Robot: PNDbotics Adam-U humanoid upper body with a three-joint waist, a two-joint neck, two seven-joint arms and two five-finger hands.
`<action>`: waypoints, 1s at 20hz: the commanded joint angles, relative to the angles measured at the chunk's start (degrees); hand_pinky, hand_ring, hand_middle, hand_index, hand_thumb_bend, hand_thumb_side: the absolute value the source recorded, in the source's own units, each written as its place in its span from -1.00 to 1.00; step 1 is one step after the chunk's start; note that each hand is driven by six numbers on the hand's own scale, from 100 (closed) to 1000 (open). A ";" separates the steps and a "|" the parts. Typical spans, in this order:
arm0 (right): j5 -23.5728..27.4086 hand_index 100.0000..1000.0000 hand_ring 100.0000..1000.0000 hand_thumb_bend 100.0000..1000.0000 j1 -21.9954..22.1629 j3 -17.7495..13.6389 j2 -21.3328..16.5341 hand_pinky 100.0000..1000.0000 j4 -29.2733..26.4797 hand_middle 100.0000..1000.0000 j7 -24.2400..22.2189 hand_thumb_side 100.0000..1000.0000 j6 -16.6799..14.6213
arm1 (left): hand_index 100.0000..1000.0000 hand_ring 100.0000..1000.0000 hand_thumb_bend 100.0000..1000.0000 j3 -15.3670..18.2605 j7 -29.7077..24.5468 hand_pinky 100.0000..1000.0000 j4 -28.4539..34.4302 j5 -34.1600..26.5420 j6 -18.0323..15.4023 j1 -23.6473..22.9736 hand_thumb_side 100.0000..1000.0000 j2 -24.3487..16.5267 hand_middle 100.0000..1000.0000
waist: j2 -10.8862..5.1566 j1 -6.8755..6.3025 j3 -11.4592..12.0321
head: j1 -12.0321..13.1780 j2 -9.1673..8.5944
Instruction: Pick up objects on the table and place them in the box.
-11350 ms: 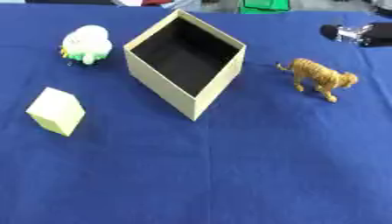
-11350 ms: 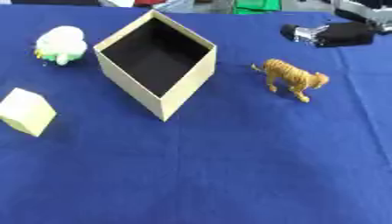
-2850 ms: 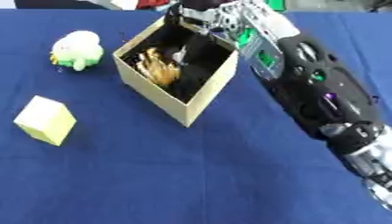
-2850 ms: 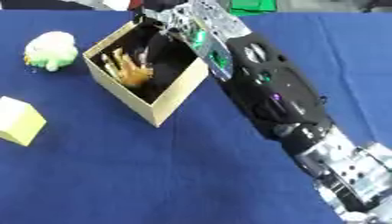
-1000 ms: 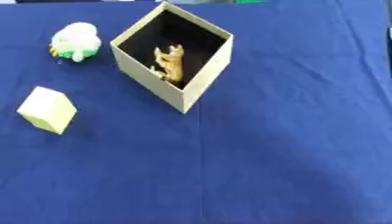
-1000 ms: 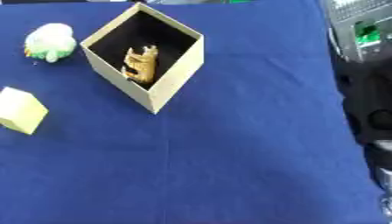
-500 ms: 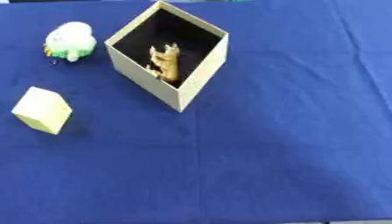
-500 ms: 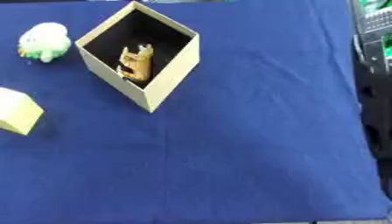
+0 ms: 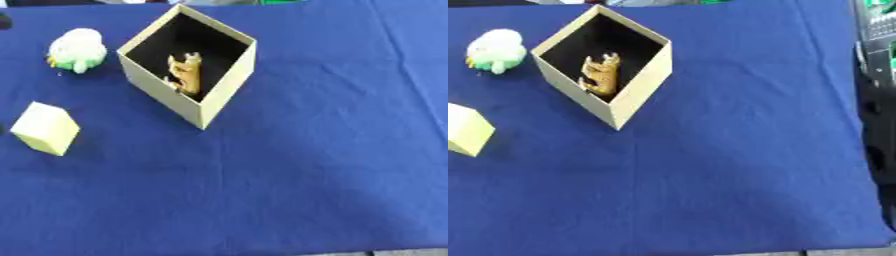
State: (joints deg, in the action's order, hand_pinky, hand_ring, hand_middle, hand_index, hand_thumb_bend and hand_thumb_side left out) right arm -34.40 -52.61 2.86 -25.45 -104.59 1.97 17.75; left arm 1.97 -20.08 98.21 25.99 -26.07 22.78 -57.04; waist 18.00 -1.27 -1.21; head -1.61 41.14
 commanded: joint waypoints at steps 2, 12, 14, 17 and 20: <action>0.31 0.83 0.93 -1.00 -0.79 -0.36 -0.26 0.81 -1.33 0.46 0.02 0.26 0.04 | 0.91 0.74 0.72 -1.49 -4.82 0.70 -3.31 0.95 -1.11 3.01 0.54 -2.90 0.67 | -1.37 -0.13 0.05 | 0.21 -0.07; 0.39 0.82 0.93 -1.00 -0.78 -0.18 0.45 0.81 -1.39 0.46 -0.61 0.28 0.20 | 0.93 0.77 0.70 -4.85 -12.30 0.72 -8.11 3.00 -3.16 7.75 0.40 -1.95 0.70 | -1.27 -0.27 0.00 | 2.81 -0.26; 0.35 0.82 0.93 -1.00 -0.78 -0.21 0.67 0.81 -1.52 0.46 -0.71 0.28 0.20 | 0.93 0.77 0.68 -5.39 -13.03 0.73 -8.73 2.96 -3.41 8.42 0.41 -1.48 0.70 | -1.19 -0.29 0.01 | 4.11 -0.36; 0.41 0.82 0.93 -1.00 -0.76 -0.27 0.94 0.81 -1.65 0.46 -0.76 0.29 0.26 | 0.92 0.76 0.64 -6.19 -13.87 0.72 -9.53 3.22 -3.75 9.34 0.42 -0.85 0.71 | -1.07 -0.28 -0.07 | 4.88 -0.55; 0.48 0.82 0.93 -1.00 -0.83 -0.31 1.17 0.81 -1.76 0.46 -0.75 0.28 0.31 | 0.91 0.76 0.63 -7.03 -14.87 0.72 -10.50 3.70 -4.12 10.29 0.42 -0.27 0.70 | -0.97 -0.22 -0.25 | 5.07 -0.73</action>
State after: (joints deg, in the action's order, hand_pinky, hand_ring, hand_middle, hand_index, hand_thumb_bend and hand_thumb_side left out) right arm -34.18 -52.46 2.88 -23.88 -105.17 1.28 18.00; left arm -5.26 -33.77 87.74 29.37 -29.34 32.22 -55.96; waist 18.04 -1.38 -1.51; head 3.17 40.78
